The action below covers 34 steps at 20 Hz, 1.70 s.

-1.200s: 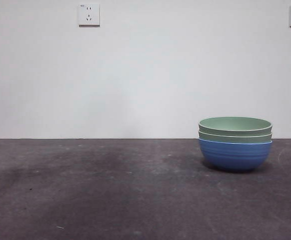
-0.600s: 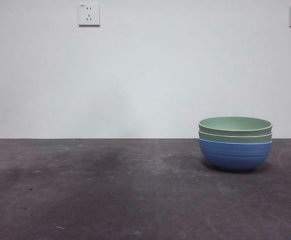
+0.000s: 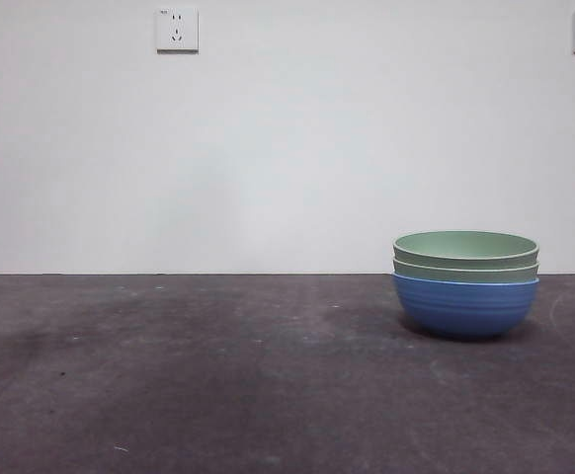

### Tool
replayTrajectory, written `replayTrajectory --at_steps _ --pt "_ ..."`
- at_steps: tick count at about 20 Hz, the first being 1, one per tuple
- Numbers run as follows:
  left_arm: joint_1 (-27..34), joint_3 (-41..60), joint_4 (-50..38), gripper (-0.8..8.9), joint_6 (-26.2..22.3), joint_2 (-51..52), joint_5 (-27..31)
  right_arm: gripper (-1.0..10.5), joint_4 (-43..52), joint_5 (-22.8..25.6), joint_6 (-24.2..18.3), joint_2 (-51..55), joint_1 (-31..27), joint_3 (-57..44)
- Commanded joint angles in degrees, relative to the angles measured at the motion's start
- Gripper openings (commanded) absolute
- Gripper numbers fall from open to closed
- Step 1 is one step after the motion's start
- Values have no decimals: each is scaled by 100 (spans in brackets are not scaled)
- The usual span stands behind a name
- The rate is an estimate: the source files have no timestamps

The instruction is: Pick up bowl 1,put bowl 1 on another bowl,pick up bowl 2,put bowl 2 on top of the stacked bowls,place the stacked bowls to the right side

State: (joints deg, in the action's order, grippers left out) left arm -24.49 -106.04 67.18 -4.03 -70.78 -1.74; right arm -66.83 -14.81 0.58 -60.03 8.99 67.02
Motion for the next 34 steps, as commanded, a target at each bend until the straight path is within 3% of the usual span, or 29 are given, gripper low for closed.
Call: replayTrajectory --at_steps 1,4,6,10,16,23,32,34 --pt "562 4 -894 -4 -199 695 -243 2 33 15 -48 -7 -2 -17" --pt "1399 435 -1703 -4 -232 1572 -302 2 35 15 -48 -7 -2 -20" --pt "1875 1231 -2343 -4 -413 2363 -216 2 35 15 -48 -7 -2 -20" --pt "2374 3657 -3969 -3 -651 4046 774 2 35 15 -48 -7 -2 -20" --pt "2702 7112 -5574 -3 -96 5925 743 2 35 15 -48 -7 -2 -17" --pt "2712 9619 -6116 -3 1003 7064 745 2 37 15 -48 -7 -2 -20" --pt "2715 10400 -6072 -3 1064 7064 586 2 37 15 -48 -7 -2 -20" --pt "2710 10588 -5952 -3 1287 7064 560 2 37 15 -48 -7 -2 -20"
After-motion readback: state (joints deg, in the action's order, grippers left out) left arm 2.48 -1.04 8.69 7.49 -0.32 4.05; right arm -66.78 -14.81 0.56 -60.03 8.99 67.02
